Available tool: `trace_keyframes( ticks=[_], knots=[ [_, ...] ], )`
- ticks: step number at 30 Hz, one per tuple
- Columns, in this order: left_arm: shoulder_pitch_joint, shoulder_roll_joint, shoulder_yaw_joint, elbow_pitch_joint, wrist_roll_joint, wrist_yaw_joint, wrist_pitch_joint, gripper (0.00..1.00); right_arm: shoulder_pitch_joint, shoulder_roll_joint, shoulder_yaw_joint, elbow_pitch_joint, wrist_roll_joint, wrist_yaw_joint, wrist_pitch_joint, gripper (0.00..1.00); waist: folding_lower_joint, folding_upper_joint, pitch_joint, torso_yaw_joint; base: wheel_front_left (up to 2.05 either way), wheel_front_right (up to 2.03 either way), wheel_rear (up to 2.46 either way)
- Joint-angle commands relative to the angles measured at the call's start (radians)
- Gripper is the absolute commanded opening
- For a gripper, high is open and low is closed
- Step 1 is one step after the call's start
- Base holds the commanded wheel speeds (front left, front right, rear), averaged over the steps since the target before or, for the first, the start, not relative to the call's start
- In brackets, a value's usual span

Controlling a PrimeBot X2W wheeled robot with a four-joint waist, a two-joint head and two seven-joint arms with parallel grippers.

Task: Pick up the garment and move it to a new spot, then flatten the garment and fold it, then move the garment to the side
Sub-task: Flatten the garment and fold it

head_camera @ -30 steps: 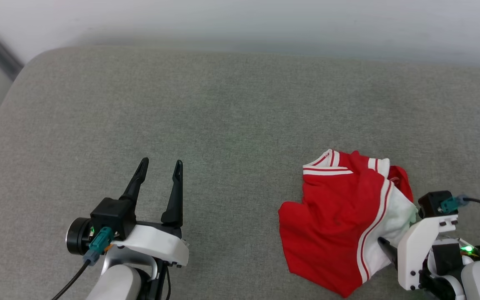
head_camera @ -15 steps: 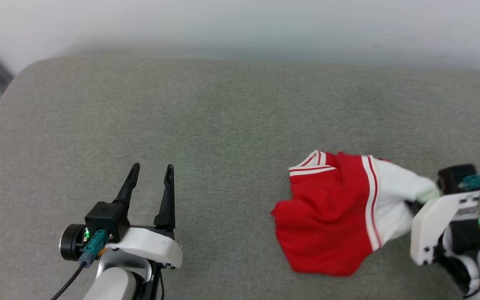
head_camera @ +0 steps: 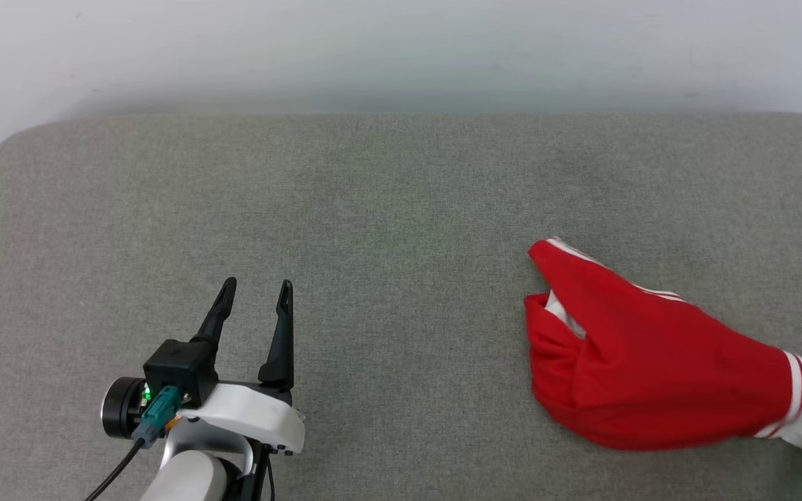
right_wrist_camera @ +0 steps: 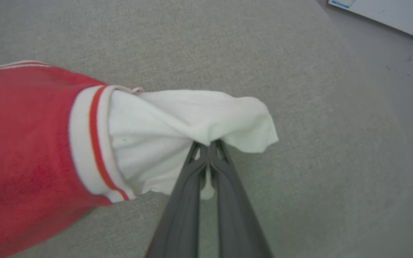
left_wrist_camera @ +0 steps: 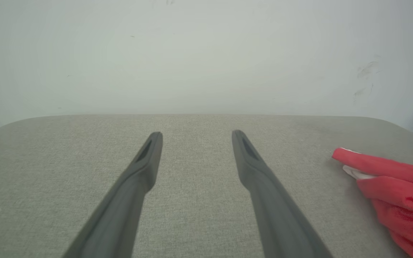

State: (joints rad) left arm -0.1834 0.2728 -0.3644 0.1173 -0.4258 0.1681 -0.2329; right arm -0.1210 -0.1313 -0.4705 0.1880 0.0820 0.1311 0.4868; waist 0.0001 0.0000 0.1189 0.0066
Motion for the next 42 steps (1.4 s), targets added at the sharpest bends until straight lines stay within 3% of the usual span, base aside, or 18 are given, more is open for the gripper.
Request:
trace_keyframes(
  ticks=[1, 3, 4, 5, 6, 13, 23, 31, 36, 42],
  knots=[
    [0.008, 0.003, -0.001, 0.000, -0.001, 0.003, 0.000, 1.00, 0.013, 0.009, -0.019, 0.040, -0.012, -0.001, -0.024, 0.00, -0.0001, 0.0000, 0.002, 0.002, 0.00, 0.00, 0.00],
    [0.010, 0.006, -0.001, 0.000, -0.001, 0.008, 0.005, 1.00, 0.017, 0.023, -0.047, 0.116, -0.019, -0.001, -0.058, 0.04, -0.0001, 0.0000, 0.005, 0.004, 0.00, 0.00, 0.00],
    [0.011, 0.009, 0.001, -0.001, -0.002, 0.008, 0.005, 1.00, 0.020, 0.026, -0.049, 0.149, -0.032, -0.001, -0.073, 0.46, -0.0001, 0.0000, 0.006, 0.004, 0.00, 0.00, 0.00],
    [0.013, 0.010, 0.001, -0.001, -0.004, 0.010, 0.006, 1.00, 0.016, 0.032, -0.049, 0.178, -0.027, -0.001, -0.091, 0.96, -0.0001, 0.0000, 0.007, 0.004, 0.00, 0.00, 0.00],
    [0.013, 0.012, 0.002, -0.003, -0.005, 0.011, 0.008, 1.00, 0.005, 0.036, -0.045, 0.202, -0.021, -0.001, -0.113, 1.00, -0.0001, 0.0000, 0.007, 0.003, 0.00, 0.00, 0.00],
    [0.040, 0.024, 0.005, -0.012, -0.007, 0.028, 0.021, 1.00, -0.029, 0.027, 0.019, 0.212, -0.020, -0.001, -0.321, 1.00, -0.0001, 0.0000, -0.021, -0.010, 0.00, 0.00, 0.00],
    [0.104, 0.033, 0.005, -0.013, -0.029, 0.045, 0.040, 1.00, 0.031, 0.046, 0.152, 0.019, -0.018, -0.001, -0.479, 1.00, -0.0001, 0.0000, -0.127, -0.016, 0.00, 0.00, 0.00],
    [0.132, 0.055, 0.027, -0.018, -0.040, 0.066, 0.050, 1.00, 0.123, 0.073, 0.318, -0.209, -0.007, -0.001, -0.479, 1.00, -0.0001, 0.0000, -0.156, -0.017, 0.00, 0.00, 0.00],
    [0.130, 0.073, 0.023, -0.025, -0.027, 0.072, 0.061, 1.00, 0.188, 0.080, 0.367, -0.320, -0.012, -0.001, -0.452, 1.00, -0.0001, 0.0000, -0.164, -0.023, 0.00, 0.00, 0.00],
    [0.040, 0.061, -0.041, -0.036, -0.007, 0.034, 0.128, 1.00, 0.222, 0.082, 0.389, -0.397, 0.023, -0.001, -0.421, 1.00, -0.0001, 0.0000, -0.150, -0.052, 0.00, 0.00, 0.00]
  ],
)
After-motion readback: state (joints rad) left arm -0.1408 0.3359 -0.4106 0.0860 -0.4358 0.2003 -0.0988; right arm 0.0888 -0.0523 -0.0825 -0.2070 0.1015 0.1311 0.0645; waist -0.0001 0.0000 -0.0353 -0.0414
